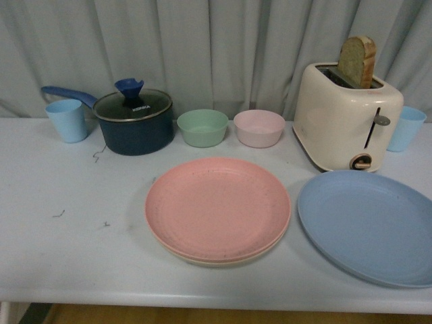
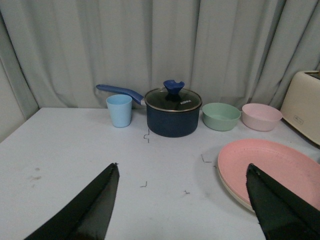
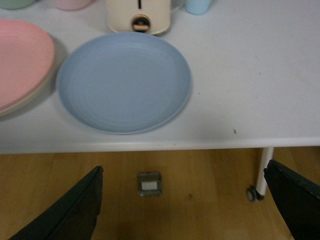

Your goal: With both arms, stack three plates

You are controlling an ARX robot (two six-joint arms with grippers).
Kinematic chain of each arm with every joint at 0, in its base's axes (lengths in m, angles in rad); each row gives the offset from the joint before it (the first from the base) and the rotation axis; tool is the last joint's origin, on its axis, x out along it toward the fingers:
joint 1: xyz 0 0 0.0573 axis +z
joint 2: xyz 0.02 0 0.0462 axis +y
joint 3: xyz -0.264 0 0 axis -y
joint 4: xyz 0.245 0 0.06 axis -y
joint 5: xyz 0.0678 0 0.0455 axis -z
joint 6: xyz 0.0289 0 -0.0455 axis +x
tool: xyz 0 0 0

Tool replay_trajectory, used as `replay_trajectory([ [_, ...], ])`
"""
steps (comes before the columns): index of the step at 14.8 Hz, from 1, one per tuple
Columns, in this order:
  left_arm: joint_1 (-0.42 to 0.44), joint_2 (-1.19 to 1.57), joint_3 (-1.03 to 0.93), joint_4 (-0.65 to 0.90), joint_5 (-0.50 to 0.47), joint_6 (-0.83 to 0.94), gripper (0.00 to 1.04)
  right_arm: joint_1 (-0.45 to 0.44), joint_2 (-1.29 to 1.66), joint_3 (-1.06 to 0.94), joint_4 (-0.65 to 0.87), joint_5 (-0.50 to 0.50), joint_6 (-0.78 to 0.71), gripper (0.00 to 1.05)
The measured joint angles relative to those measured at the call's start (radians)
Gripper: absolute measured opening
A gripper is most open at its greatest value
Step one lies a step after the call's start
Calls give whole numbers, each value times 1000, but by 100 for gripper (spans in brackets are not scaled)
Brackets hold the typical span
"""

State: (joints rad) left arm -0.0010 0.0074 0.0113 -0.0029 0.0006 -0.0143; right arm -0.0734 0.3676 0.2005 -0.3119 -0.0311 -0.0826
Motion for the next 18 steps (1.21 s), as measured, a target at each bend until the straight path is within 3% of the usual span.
replay_trajectory([
  [2,0,0,0,-1,-1,0,99,-103,386,144,184,-42,-45,98],
  [4,0,0,0,0,-1,0,98,-157,741,299,303,-57,-73,98],
  [9,0,0,0,-1,-1,0,98,-161,1353,616,411,-48,-77,98],
  [18,0,0,0,0,0,0,98,-82,1775,843,488,19,-13,98],
])
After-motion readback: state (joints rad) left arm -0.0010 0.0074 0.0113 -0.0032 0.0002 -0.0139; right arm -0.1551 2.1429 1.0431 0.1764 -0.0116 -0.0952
